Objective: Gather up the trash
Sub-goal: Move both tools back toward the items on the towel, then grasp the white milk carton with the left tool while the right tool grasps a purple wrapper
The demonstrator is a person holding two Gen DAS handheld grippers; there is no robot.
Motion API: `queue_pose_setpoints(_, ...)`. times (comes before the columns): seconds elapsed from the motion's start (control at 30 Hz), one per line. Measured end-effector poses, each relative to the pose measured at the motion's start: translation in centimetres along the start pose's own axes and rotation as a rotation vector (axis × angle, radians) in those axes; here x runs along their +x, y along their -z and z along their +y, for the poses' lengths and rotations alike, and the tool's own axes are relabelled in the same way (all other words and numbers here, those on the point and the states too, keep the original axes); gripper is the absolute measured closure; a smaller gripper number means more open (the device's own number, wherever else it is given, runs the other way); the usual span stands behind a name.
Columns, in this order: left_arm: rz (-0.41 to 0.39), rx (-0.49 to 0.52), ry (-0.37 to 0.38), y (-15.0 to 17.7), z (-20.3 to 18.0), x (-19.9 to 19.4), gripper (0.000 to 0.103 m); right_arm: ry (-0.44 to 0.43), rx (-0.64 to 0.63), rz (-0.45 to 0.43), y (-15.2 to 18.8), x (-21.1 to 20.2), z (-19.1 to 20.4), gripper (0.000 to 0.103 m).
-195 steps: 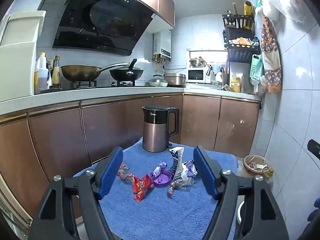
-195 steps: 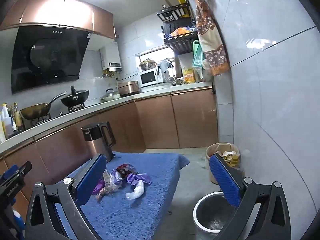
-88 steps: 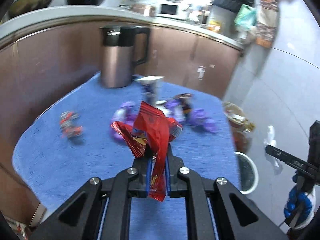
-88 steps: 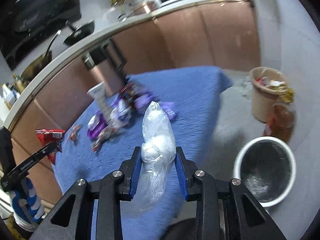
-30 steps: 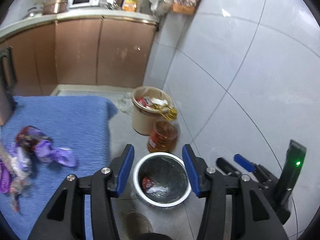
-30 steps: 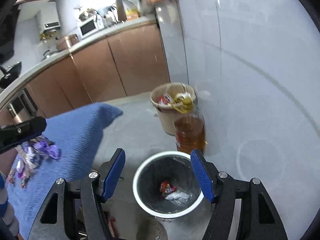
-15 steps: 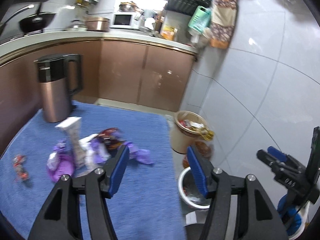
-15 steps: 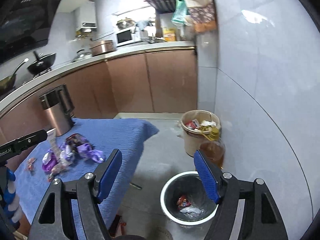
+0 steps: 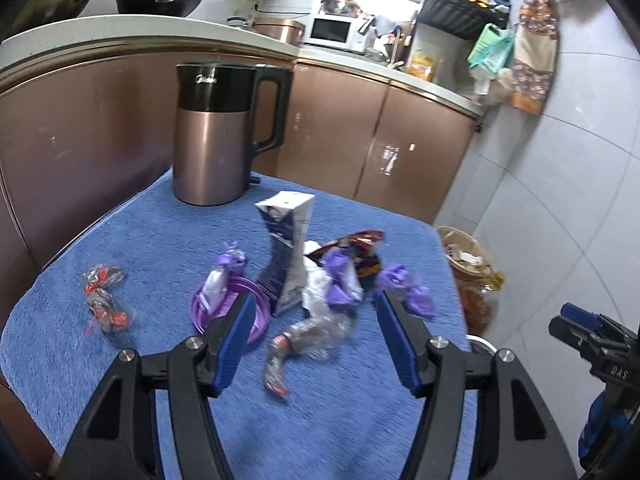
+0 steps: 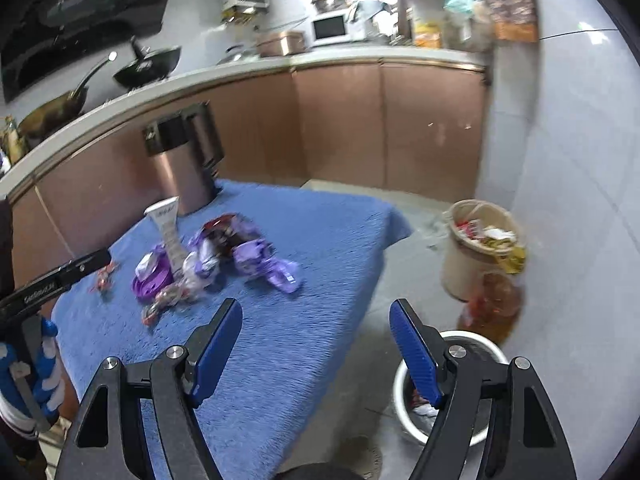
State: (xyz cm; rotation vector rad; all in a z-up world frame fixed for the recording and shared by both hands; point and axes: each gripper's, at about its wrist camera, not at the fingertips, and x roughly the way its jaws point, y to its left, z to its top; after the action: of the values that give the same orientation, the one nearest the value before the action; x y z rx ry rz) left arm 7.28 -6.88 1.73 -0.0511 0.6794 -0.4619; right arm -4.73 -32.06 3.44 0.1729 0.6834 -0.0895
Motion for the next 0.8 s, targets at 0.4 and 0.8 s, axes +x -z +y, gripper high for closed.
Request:
queue_pose_setpoints(0.4, 0.027, 0.010, -0.060, -2.8, 1.1, 9.7, 0.042, -0.119, -0.040, 0.105, -2.4, 10.2, 1.6, 0.029)
queue_pose_setpoints(0.8, 0.012, 0.003, -0.048, -3.7, 2.8, 13.8, 0.043, -0.195, -0.103, 0.169, -4.3, 18.1, 4.3, 0.029)
